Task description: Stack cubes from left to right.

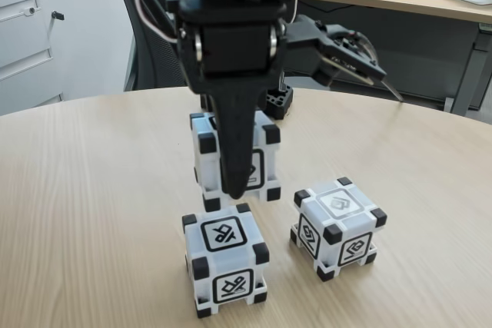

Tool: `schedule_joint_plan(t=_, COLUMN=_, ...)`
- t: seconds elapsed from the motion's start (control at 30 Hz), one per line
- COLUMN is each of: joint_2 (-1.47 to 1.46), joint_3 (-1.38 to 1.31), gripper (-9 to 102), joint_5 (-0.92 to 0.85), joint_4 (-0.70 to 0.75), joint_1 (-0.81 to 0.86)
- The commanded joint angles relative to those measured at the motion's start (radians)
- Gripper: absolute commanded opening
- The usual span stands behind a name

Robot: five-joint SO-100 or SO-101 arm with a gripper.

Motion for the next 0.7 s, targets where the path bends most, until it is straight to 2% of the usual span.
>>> schedule_joint_plan(t=0.0, joint_2=0.054, joint_3=-0.023, gripper=0, joint_5=0.006, joint_4=-0.008, joint_1=0.008)
schedule_joint_plan(t=0.47, joint_2=0.046, joint_3=-0.138, gripper=0, joint_5=-0.018, joint_4=-0.009, joint_1=0.023)
schedule_joint_plan(t=0.67, joint_2=-0.046, joint_3=-0.192, gripper=0, joint_5=-0.018, joint_4=-0.009, joint_1=0.026)
